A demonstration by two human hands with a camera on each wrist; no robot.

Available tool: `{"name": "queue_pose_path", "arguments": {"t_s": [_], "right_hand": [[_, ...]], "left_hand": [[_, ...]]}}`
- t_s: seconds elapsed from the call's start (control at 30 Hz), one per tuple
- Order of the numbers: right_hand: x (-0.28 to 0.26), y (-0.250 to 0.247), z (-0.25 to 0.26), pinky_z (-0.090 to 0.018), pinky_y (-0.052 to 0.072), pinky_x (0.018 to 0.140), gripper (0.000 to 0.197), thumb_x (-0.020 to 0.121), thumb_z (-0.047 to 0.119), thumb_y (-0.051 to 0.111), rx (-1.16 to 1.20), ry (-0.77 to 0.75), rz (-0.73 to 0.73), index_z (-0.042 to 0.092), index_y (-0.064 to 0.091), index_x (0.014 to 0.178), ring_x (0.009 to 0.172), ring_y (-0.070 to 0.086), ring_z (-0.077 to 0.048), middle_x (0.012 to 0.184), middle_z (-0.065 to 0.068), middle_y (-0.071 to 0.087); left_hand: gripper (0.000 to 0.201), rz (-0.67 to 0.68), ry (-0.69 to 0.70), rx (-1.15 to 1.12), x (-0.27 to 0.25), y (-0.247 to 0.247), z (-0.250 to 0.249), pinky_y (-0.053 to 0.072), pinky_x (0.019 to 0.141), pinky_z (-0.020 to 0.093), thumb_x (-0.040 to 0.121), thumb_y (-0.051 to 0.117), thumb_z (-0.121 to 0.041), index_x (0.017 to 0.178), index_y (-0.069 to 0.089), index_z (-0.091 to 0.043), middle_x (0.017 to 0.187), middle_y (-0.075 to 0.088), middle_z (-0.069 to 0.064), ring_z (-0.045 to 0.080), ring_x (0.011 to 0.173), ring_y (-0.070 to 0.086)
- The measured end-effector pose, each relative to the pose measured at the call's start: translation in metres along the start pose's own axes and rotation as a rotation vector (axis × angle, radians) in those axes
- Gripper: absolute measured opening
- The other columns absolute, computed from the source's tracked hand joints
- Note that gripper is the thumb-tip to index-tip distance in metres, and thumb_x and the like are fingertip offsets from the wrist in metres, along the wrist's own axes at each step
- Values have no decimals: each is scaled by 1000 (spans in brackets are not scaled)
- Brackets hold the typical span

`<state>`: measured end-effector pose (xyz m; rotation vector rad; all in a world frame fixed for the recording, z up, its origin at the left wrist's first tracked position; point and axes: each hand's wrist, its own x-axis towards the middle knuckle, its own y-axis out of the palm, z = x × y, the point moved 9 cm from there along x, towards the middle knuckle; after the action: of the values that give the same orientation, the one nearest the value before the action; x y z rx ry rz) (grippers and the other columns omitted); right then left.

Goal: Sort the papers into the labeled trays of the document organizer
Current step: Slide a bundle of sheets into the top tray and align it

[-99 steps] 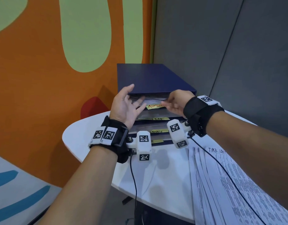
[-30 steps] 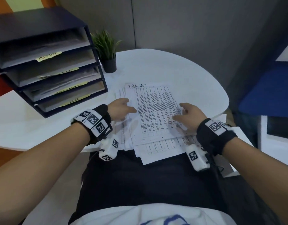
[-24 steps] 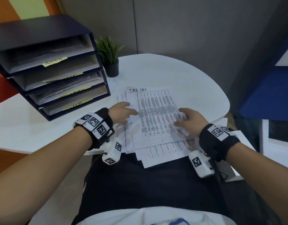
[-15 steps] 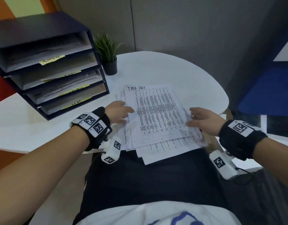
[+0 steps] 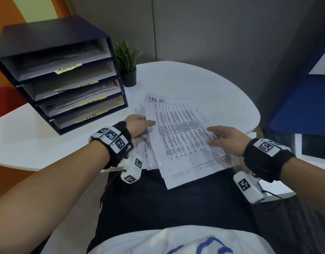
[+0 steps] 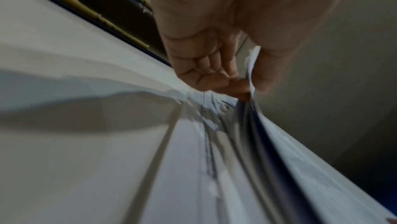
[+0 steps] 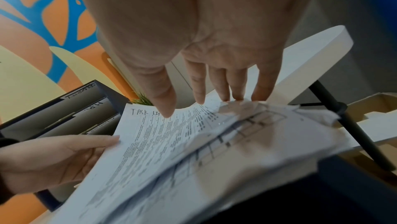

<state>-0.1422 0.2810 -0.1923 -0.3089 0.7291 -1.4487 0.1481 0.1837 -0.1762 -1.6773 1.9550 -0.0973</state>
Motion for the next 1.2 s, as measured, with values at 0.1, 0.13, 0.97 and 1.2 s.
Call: {"name": "queue_pose_path", "arguments": {"t_s": [0.1, 0.13, 0.97, 1.2], "right_hand": [[0, 1, 1, -34, 31, 112, 54, 83, 28, 71, -40, -2, 4, 26, 53, 134, 132, 43, -15, 141, 4, 50], [0, 0, 1, -34, 31, 112, 54, 83, 27, 71, -46, 0, 2, 26, 54, 133, 132, 44, -15, 141, 3, 50], [0, -8, 27, -22, 41, 83, 14, 90, 25, 64, 42, -89, -158, 21, 72, 100, 93, 63, -7, 99, 11, 71], [-1, -21, 40, -28, 37, 60, 50, 94, 43, 52, 291, -68, -256, -5, 51, 79, 62, 45, -19, 71, -12, 50]], "left_hand": [[17, -51, 71, 109, 1, -5, -5, 42, 43, 14, 87, 71, -24, 79, 60, -14, 58, 65, -2, 8, 46, 60], [16, -78, 88, 146, 2, -9, -7, 42, 44, 15, 87, 71, -23, 78, 61, -14, 60, 65, -2, 9, 48, 61], [37, -37, 129, 157, 11, -24, -9, 40, 40, 16, 93, 63, -12, 60, 47, -11, 58, 50, 9, 13, 44, 43], [34, -40, 188, 8, 7, -25, -19, 42, 49, 19, 90, 66, -36, 68, 52, -14, 63, 51, 3, 13, 53, 45]]}}
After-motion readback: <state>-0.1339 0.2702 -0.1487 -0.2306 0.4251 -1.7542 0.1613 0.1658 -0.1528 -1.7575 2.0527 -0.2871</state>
